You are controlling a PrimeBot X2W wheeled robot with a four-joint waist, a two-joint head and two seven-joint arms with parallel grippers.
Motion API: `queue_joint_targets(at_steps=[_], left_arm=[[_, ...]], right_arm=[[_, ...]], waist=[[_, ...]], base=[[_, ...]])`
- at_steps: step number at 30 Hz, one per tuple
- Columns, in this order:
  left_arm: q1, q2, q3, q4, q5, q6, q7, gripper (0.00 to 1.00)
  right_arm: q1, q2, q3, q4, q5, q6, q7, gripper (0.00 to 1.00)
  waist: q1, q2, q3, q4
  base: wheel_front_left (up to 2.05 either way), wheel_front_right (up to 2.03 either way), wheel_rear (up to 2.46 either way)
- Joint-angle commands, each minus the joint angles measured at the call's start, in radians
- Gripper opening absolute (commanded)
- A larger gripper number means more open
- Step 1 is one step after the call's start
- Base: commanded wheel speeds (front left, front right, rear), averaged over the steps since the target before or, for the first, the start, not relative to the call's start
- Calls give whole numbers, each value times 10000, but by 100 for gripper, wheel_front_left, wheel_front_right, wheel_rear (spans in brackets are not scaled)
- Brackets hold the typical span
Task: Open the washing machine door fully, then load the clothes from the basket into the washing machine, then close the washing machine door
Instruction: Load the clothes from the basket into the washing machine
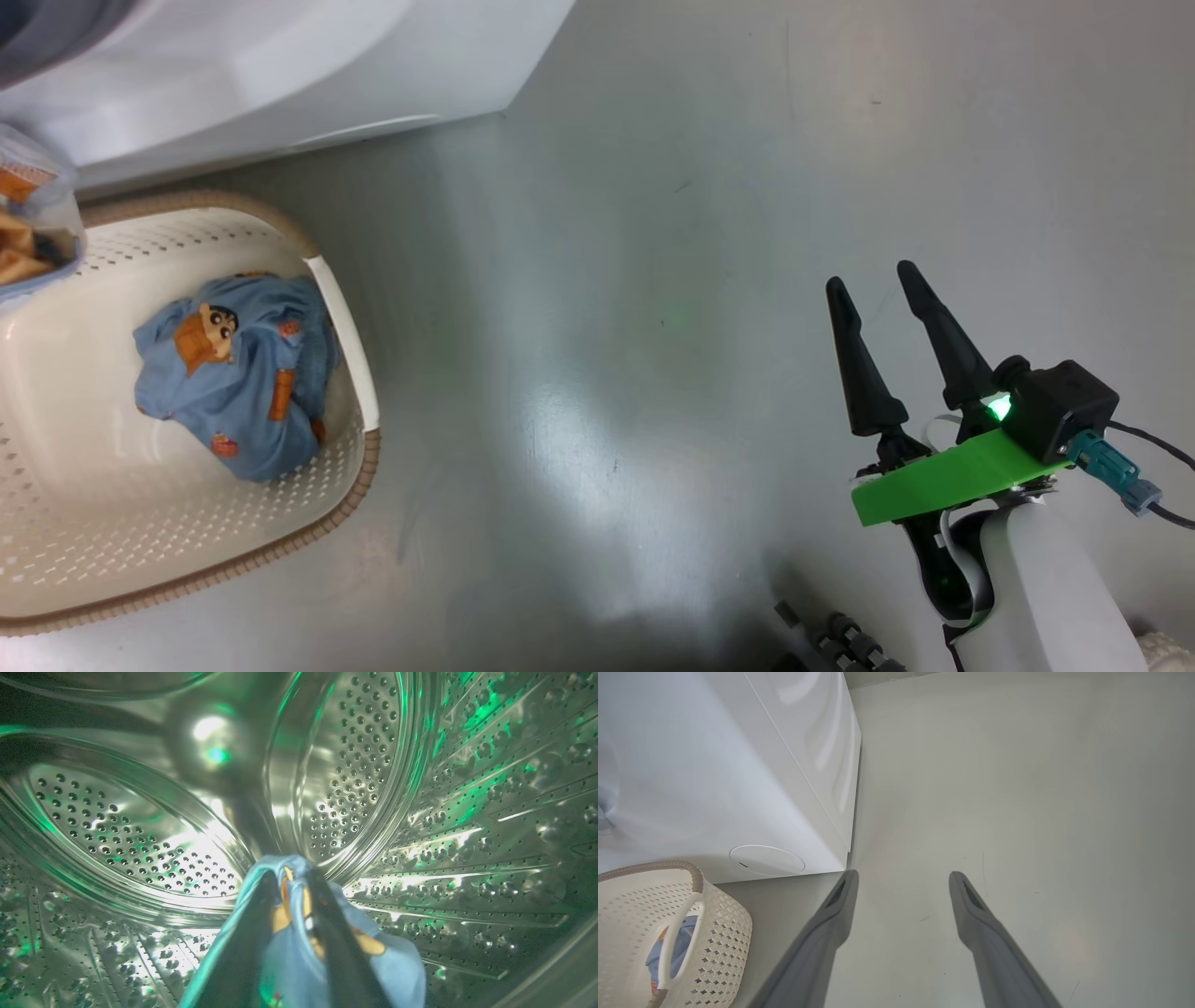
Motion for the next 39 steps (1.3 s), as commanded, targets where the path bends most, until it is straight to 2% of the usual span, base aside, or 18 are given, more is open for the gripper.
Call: queue_joint_targets(at_steps=[1, 15, 26, 33, 39], left_arm=[[143, 407, 199, -159, -60, 63, -49, 100], [435, -147, 499, 580, -352, -14, -50, 100], [1353, -477, 675, 419, -459, -100, -51, 100], [2560, -456, 963, -314, -723, -195, -51, 100], [3785, -788, 1288, -1367, -1024, -229, -51, 100]], right_arm=[[130, 23, 175, -148, 71, 16, -48, 100], [-18, 24, -70, -111, -26, 16, -48, 100], [36, 24, -310, -64, -215, 16, -48, 100], [105, 7, -529, -139, -343, 16, -48, 100], [235, -14, -707, -283, -342, 16, -48, 100]], waist=[[0, -1, -35, 50], [0, -1, -543, 541], [0, -1, -1284, 1002], [0, -1, -1621, 1254], [0, -1, -1811, 1490]], base=[[0, 0, 0], [0, 0, 0], [0, 0, 0], [0, 0, 0], [0, 0, 0]])
